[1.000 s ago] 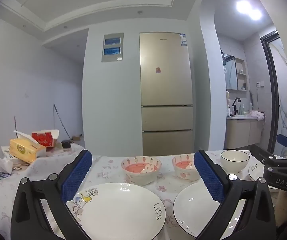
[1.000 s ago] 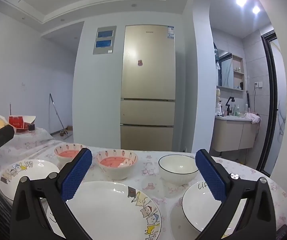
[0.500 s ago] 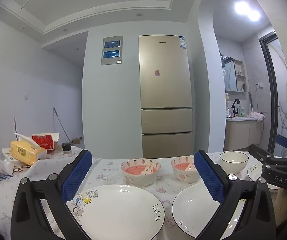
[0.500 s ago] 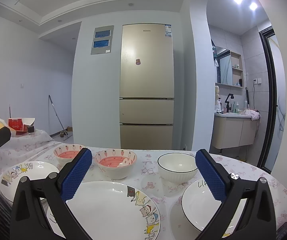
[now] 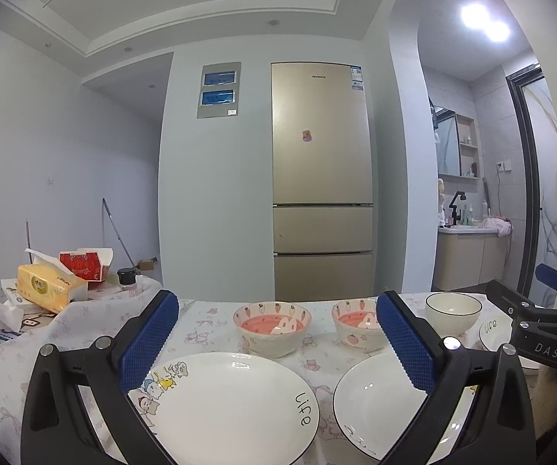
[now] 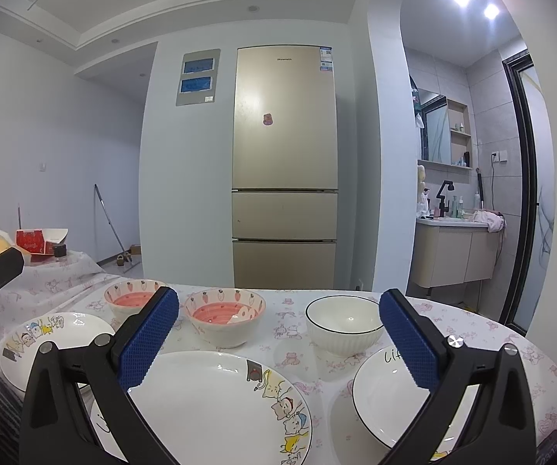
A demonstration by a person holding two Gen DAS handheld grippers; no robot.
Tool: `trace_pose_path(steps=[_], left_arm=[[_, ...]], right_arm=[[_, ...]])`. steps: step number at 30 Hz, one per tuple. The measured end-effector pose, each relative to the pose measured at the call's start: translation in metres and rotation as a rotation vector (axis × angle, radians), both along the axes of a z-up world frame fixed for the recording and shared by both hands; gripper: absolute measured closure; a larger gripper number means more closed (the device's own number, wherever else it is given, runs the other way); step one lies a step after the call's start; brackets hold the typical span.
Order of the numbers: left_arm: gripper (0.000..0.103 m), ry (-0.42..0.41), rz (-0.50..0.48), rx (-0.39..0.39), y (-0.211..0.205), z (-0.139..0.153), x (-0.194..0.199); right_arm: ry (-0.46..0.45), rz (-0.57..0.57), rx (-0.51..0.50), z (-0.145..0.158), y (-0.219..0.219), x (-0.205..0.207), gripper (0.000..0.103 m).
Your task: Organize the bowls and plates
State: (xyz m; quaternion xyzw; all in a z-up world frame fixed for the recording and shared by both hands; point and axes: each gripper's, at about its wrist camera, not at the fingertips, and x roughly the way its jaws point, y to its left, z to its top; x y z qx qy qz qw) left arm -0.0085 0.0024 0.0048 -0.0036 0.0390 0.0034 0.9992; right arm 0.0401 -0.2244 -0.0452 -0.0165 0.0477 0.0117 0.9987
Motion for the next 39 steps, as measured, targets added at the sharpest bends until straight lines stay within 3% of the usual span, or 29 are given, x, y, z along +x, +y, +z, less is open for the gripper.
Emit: trace_pose_path(steps=[39], left_arm=[[0.0, -0.001, 0.0, -0.003, 0.0004, -0.002, 0.0008]], right_arm=[[-0.017, -0.006, -0.011, 0.0014, 0.004, -0.0036, 0.0]])
